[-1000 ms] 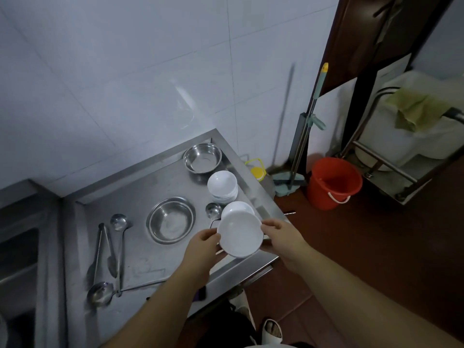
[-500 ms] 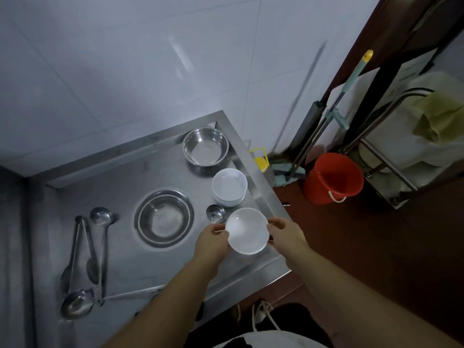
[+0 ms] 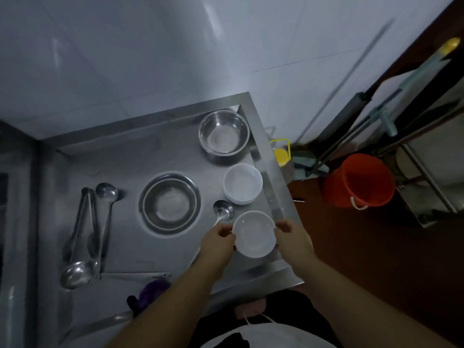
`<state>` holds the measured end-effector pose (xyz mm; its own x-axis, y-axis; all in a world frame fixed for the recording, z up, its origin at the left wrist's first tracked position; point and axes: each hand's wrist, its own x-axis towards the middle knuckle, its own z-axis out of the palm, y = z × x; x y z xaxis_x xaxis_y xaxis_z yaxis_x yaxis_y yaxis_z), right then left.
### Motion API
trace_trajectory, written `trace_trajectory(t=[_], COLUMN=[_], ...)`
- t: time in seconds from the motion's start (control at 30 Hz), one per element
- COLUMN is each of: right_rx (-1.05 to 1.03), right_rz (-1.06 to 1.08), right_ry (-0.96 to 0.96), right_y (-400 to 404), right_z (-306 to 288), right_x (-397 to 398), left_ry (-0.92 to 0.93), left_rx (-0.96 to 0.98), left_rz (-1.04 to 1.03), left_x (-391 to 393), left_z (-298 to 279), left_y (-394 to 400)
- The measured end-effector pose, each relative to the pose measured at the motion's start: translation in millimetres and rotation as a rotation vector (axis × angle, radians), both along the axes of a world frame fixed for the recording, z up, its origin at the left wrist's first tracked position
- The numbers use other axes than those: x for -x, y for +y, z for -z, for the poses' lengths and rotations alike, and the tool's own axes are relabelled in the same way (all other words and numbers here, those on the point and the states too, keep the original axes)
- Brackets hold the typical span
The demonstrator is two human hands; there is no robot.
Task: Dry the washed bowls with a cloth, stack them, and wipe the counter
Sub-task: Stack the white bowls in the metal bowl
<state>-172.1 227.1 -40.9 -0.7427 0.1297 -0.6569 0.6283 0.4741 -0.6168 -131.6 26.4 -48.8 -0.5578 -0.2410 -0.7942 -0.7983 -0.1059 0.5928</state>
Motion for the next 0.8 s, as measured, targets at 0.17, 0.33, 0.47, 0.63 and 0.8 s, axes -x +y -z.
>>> trace_trajectory(t=[0.17,0.33,0.47,0.63,0.8], right_rx=[0.047,0.096,0.252,0.294,0.328], right_rz=[-0.171,-0.272,-0.162,0.022,0.139], right_ry=[-0.083,-0.15,-0.323,-0.526,-0.549], right_y=[15.5,27.8,21.0,6.2,-5.2], right_z=[15.2,21.2,34.5,50.9,59.0], right_x=[10.8,31.4,48.6,45.7,40.0], left_ry=[-0.062,-0.057,-0.089,-0.15,-0.139], left_rx=[0.046,0.07,-0.066,-0.213,-0.237], left_rz=[-0.047,-0.186,-0.45,-0.553,-0.579], left_x=[-5.4,-8.4,-14.1,-18.9,-8.9], left_z=[0.1,-3.7,3.6,19.8,36.1], left_y=[4.0,16.7,29.9,43.8,50.1])
